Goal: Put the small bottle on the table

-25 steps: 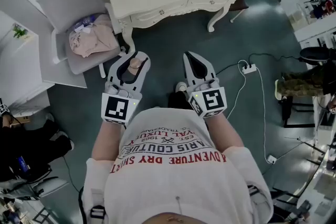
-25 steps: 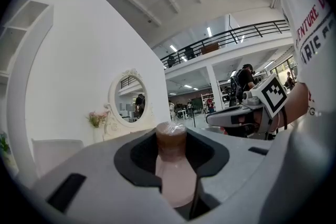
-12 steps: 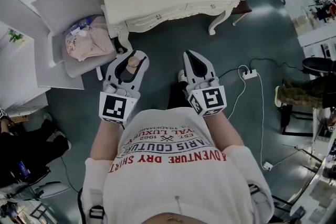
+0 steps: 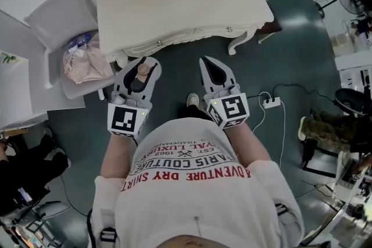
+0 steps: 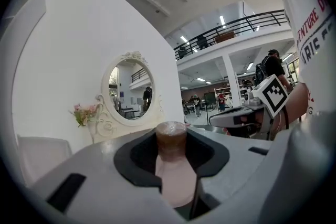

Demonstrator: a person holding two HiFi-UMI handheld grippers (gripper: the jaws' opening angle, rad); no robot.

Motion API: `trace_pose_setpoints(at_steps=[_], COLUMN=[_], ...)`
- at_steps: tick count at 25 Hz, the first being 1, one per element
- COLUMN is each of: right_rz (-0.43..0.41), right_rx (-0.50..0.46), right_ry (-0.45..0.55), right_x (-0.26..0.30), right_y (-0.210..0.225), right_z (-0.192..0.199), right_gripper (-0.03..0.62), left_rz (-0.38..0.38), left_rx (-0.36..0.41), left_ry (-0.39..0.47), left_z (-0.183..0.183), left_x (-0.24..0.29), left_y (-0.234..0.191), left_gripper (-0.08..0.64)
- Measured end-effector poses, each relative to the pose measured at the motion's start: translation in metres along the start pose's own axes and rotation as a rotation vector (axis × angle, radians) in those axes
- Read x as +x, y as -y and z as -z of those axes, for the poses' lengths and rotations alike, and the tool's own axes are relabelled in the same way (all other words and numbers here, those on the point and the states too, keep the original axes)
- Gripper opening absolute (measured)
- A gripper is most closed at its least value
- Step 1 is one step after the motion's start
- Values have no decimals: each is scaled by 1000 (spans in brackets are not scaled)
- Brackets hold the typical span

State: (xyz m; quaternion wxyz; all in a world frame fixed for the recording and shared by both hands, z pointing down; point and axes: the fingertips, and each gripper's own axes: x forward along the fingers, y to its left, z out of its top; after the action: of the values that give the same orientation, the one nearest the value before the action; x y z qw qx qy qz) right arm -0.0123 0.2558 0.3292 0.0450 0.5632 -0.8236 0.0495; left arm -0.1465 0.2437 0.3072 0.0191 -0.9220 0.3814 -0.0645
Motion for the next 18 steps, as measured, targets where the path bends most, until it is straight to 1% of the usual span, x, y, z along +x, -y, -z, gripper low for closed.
trace_pose_setpoints(at_steps=[4,7,9,14,18], right_rz=[-58,-82,-98,-152,-170], right_rx=[-7,-16,-15,-17,1], right_ry=[-2,-2,-8,-21,-38], right_x=[26,48,63,96,127], right_y=[63,108,132,168,189], right_z=[-7,-12,-12,-11,-12], right_gripper=[-2,-2,-2,-2,-2], left_rz=[-42,-74,-100,-154,-173], left_rx=[-1,-7,-15,-34,-52], left_ry=[-20,-19,-26,-51,-82], left_z=[-5,-9,-6,-2,0], left_x=[68,112,135,180,209], left_y=[4,2,-3,-16,-33], left_gripper=[132,132,130,132,132])
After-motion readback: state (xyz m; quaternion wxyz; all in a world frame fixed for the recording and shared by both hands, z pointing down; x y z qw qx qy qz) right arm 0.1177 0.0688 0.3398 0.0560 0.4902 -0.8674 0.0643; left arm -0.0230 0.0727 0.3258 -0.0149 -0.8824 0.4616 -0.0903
